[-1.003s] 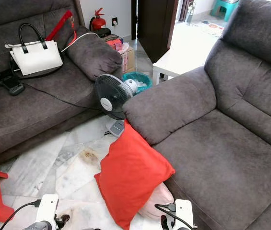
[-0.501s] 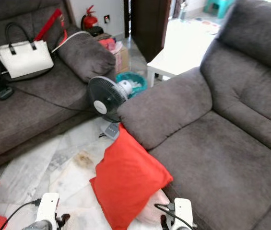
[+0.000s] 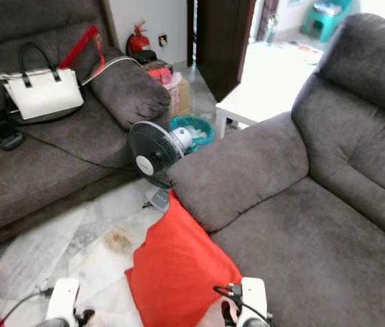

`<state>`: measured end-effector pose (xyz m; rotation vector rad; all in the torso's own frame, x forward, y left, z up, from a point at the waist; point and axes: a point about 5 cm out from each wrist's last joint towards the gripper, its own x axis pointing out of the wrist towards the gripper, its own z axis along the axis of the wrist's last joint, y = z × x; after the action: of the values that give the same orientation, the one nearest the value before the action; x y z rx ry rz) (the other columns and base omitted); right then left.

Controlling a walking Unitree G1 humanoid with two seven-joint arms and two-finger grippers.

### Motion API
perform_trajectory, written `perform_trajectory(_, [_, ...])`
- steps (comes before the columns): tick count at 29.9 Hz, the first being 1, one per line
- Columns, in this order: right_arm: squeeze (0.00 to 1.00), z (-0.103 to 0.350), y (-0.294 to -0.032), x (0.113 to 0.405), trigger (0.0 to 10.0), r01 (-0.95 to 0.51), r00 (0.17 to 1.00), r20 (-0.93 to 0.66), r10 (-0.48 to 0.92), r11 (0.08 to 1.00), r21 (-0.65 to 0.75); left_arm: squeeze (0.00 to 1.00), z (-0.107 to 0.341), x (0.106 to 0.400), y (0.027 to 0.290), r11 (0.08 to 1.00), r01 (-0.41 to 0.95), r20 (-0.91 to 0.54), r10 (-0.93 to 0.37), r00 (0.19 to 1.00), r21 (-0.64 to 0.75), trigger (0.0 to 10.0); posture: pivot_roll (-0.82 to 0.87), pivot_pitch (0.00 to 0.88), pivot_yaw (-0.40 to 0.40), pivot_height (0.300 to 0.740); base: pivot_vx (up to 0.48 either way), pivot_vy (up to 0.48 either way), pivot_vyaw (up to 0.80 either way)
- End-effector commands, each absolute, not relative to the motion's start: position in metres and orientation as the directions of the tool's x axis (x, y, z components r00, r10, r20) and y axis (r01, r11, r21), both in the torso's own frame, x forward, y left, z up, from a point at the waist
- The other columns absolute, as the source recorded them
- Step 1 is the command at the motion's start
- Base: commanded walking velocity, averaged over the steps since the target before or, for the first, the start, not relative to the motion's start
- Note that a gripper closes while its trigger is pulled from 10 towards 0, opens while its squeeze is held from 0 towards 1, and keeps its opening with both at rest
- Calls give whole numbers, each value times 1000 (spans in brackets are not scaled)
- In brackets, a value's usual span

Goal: Move the pillow to the sofa from floor

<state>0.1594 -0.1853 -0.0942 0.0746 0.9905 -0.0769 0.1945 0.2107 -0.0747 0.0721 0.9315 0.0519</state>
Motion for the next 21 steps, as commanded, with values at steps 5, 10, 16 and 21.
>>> perform_trajectory(5, [0, -93, -183, 162, 10000, 114, 569, -822, -41, 993, 29, 0, -75, 191, 217, 992, -11, -784, 108, 611, 128, 10000, 115, 69, -15, 740, 0, 0, 0])
perform_trajectory(10, [0, -88, -185, 166, 10000, 186, 648, -756, -86, 981, 47, 0, -66, 199, 219, 983, -46, -681, 156, 715, 177, 10000, 114, 73, -13, 740, 0, 0, 0])
perform_trajectory(16, [0, -81, -186, 172, 10000, 240, 733, -671, -114, 966, 98, 0, -9, 269, 219, 973, -76, -392, 158, 906, 217, 10000, 113, 69, -7, 740, 0, 0, 0])
perform_trajectory(21, [0, -78, -186, 174, 10000, 239, 759, -641, -111, 964, 116, 0, 23, 299, 212, 974, -67, -247, 121, 961, 217, 10000, 116, 68, -5, 740, 0, 0, 0])
